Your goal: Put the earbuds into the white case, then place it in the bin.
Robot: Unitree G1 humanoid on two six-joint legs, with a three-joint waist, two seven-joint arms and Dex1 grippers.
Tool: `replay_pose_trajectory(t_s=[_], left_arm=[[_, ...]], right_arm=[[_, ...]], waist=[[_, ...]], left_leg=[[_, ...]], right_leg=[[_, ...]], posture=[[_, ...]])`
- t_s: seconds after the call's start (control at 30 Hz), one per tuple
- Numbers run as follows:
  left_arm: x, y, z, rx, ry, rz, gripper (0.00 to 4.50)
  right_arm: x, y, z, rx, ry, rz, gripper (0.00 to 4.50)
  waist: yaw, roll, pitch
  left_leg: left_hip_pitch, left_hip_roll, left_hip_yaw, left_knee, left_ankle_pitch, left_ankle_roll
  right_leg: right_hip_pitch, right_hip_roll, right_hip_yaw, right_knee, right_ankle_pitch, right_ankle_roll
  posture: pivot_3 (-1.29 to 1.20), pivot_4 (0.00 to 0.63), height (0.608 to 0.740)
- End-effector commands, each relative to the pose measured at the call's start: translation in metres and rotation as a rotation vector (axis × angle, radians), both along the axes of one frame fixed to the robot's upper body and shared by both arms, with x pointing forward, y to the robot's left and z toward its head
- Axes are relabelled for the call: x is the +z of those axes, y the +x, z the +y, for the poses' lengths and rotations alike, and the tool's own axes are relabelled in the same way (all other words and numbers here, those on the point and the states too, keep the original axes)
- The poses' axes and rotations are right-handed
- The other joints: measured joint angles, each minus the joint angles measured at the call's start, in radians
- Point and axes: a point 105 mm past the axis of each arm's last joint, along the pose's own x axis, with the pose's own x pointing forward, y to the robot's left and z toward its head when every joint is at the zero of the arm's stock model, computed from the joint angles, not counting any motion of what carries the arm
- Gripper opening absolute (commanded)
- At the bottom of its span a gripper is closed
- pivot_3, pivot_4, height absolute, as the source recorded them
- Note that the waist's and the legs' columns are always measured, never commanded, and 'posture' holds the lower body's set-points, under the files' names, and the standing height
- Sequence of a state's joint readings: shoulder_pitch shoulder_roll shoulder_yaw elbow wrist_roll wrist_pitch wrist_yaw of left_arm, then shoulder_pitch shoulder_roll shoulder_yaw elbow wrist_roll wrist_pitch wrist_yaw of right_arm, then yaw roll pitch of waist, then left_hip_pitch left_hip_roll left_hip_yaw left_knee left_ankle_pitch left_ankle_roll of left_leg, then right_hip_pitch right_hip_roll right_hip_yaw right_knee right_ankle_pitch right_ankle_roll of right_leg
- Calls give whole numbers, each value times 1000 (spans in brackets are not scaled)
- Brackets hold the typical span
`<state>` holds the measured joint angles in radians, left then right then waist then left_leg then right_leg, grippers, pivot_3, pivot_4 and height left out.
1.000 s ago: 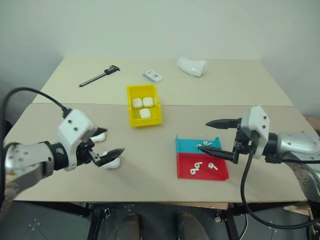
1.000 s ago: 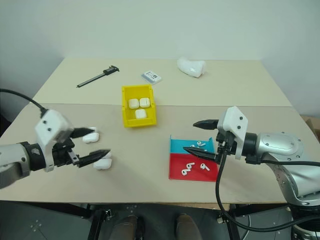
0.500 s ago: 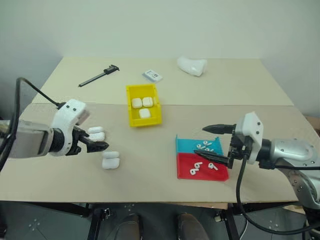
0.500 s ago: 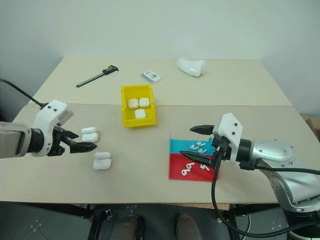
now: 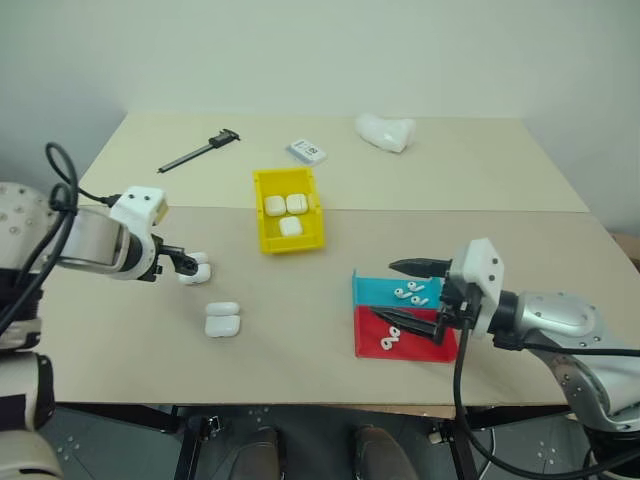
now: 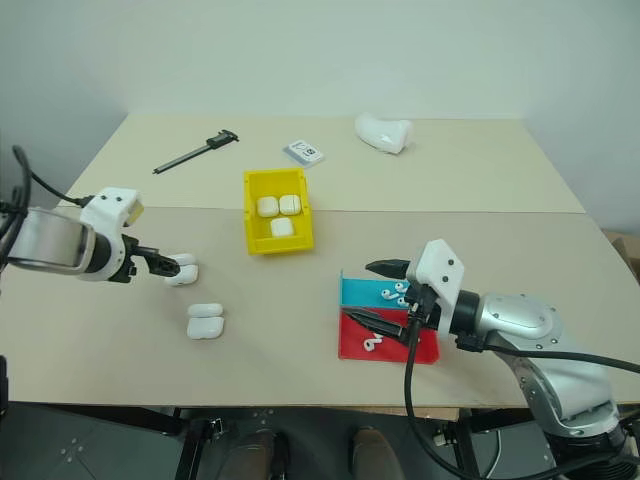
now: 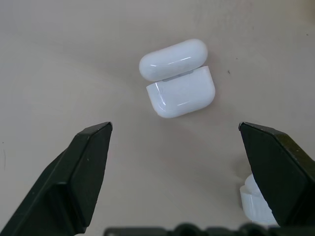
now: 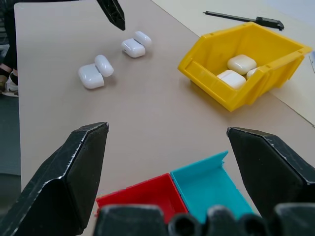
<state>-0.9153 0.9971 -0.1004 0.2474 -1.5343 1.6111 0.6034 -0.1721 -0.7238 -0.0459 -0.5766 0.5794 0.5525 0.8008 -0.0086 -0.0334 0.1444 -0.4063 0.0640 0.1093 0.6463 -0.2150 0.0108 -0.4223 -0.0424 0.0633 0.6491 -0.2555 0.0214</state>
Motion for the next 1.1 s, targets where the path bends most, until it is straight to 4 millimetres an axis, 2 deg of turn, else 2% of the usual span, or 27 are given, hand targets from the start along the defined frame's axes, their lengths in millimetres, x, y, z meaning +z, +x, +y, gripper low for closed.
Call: replay_pose_trajectory(t_s=[0.03,0.2,0.57,1.1], left_arm=[[8,8,0,51,-10,6,4500],[3,19,2,150,16,60,4500],[-4,33,-6,266,-18,139,4500],[-20,40,-12,374,-86,173,4500]], right_arm=[[8,-4,8,6,16,-63,4460],[7,-8,20,15,45,-67,4460],[6,-10,32,-2,95,-75,4460],[8,-8,32,-3,108,-68,4460]], waist=[[0,0,0],[-1,0,0],[0,-1,0],[-3,-1,0]], left_leg=[[0,0,0,0,0,0],[-1,-1,0,0,0,-1],[-1,-2,1,0,1,-1],[-2,-3,2,0,2,-4]], right_leg=[[0,0,0,0,0,0],[-1,0,0,0,0,0],[-1,-1,-1,0,0,0],[0,-1,-3,0,0,0]], posture=[[0,150,740],[0,150,740],[0,150,740],[0,150,740]])
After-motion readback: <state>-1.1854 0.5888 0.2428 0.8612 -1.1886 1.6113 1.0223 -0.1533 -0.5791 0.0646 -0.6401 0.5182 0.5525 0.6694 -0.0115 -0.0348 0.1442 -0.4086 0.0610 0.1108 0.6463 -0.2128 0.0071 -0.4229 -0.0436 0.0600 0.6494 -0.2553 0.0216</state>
